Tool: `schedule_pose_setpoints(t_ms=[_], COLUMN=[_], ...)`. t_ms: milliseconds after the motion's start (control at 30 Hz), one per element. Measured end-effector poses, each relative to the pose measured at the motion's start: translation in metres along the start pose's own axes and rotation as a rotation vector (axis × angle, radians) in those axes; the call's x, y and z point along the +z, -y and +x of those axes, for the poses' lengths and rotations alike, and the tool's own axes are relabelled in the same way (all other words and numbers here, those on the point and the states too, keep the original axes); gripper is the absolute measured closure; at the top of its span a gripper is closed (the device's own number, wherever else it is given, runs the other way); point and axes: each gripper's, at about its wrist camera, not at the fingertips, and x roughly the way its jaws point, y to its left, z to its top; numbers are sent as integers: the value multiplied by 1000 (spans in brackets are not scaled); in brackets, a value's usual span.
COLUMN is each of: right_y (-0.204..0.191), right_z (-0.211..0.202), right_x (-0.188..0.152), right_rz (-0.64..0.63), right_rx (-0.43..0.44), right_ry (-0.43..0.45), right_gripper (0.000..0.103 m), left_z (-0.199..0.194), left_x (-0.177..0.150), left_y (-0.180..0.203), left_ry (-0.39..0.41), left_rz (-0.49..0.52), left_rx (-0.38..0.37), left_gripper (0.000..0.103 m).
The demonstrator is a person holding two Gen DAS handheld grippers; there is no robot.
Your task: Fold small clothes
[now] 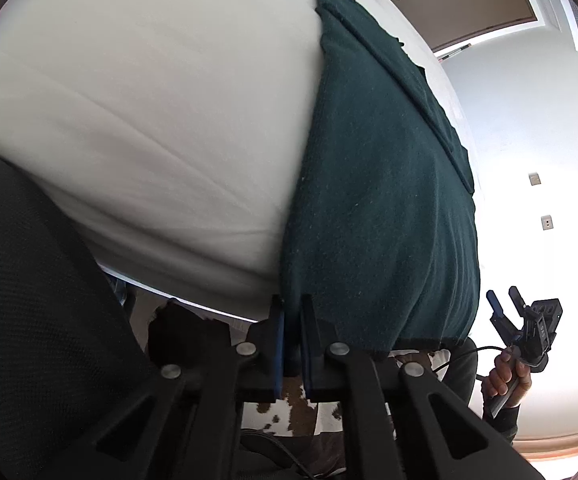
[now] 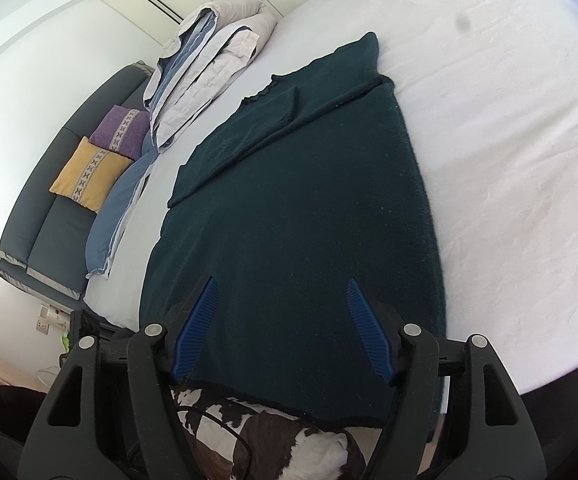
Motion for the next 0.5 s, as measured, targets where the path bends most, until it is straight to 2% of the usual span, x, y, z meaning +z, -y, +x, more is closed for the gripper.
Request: schedule_pose_setpoints(t_ms=[200, 367, 500], right_y=[17, 36, 53], right_z=[-27, -39, -41], right_x=[2, -8, -20], right_rz=[22, 48, 110], right_rx=[-92, -210, -231], right_ry=[4, -62, -113], right_gripper=[37, 37, 37], left_z=[-20, -38, -43], left_x=[-3, 1, 3], left_y=[5, 14, 16], left_ry=[64, 113, 118], left_rz=[-5, 8, 17], left_rx=[-30, -60, -65], left_gripper=[96, 96, 96])
